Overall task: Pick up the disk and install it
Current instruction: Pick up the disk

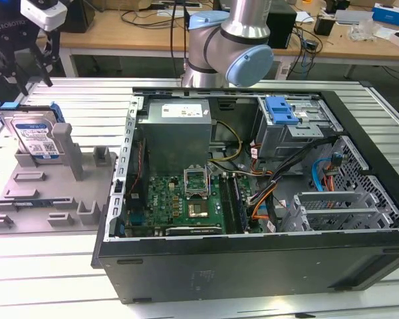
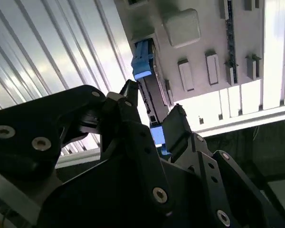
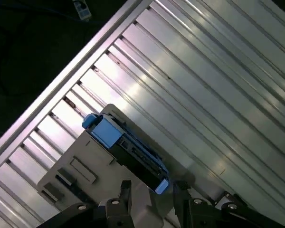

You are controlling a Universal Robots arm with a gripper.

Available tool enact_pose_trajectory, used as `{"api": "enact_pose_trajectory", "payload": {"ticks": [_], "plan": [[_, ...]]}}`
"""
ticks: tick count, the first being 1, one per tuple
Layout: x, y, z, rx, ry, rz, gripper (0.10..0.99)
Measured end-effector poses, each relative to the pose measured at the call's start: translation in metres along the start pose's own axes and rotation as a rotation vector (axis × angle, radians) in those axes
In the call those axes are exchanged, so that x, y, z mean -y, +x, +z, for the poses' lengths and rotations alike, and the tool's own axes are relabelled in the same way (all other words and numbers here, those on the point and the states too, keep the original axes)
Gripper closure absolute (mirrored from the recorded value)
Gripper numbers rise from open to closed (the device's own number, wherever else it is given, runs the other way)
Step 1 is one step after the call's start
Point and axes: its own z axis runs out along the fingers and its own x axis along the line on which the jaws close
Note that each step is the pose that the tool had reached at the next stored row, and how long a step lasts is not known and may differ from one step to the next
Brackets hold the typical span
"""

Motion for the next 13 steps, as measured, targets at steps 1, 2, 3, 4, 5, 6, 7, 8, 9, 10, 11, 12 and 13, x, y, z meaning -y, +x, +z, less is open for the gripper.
{"api": "enact_pose_trajectory", "payload": {"ticks": [1,2,3,4,5,6,7,8,9,10,11,12,13], "plan": [[0.0,0.0,0.0006,-0.0013,0.0,-0.037,0.604],[0.0,0.0,0.001,-0.0029,-0.001,-0.074,0.604],[0.0,0.0,0.0015,-0.0041,-0.001,-0.107,0.604],[0.0,0.0,0.0017,-0.0048,-0.001,-0.124,0.604],[0.0001,0.0,0.002,-0.0056,-0.001,-0.143,0.604],[0.0001,0.0,0.0022,-0.0065,-0.002,-0.166,0.604],[0.0001,0.0,0.0024,-0.0071,-0.002,-0.184,0.604],[0.0001,0.0001,0.0027,-0.0088,-0.002,-0.222,0.604],[0.0001,0.0001,0.0029,-0.0097,-0.002,-0.245,0.604],[0.0001,0.0001,0.0031,-0.0104,-0.003,-0.264,0.604],[0.0001,0.0001,0.0033,-0.0117,-0.003,-0.297,0.604],[0.0,0.0,0.0034,-0.0132,-0.003,-0.335,0.604],[0.0,0.0,0.0035,-0.0143,-0.003,-0.36,0.604]]}}
